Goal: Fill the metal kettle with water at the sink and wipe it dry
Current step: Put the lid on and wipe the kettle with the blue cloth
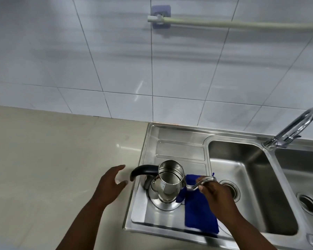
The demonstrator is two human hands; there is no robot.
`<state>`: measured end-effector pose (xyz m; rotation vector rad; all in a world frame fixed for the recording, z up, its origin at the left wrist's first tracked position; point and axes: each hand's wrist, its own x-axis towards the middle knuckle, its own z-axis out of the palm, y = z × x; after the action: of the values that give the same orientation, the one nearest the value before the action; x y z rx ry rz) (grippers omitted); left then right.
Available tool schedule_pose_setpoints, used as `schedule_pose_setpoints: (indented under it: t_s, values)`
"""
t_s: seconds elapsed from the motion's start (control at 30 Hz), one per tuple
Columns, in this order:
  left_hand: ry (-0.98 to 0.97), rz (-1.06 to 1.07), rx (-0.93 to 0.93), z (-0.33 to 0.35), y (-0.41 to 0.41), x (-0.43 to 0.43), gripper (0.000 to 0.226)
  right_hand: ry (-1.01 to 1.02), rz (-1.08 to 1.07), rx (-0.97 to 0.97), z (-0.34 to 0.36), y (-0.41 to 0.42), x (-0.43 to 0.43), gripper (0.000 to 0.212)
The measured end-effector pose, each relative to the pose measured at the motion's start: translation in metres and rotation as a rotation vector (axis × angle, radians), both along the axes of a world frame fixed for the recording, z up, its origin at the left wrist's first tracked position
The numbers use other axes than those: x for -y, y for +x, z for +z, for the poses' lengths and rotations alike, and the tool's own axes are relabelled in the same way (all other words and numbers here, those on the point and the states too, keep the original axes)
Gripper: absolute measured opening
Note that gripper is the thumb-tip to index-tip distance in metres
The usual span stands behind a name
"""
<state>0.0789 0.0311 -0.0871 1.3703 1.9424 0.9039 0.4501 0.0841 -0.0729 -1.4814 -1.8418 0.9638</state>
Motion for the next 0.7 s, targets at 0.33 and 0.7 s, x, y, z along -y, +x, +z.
schedule_pose_setpoints:
  t_s: [0.33, 0.7]
  values:
    - [-0.055, 0.171, -0.081, -0.036, -0.029, 0.032, 0.042, -0.003, 0.011, 0.017, 0.000, 0.000, -0.001, 0.024]
    - [0.320, 0.066, 0.005, 0.093, 0.034, -0.017, 0.038, 0.011, 0.003, -0.002, 0.000, -0.001, 0.001, 0.018]
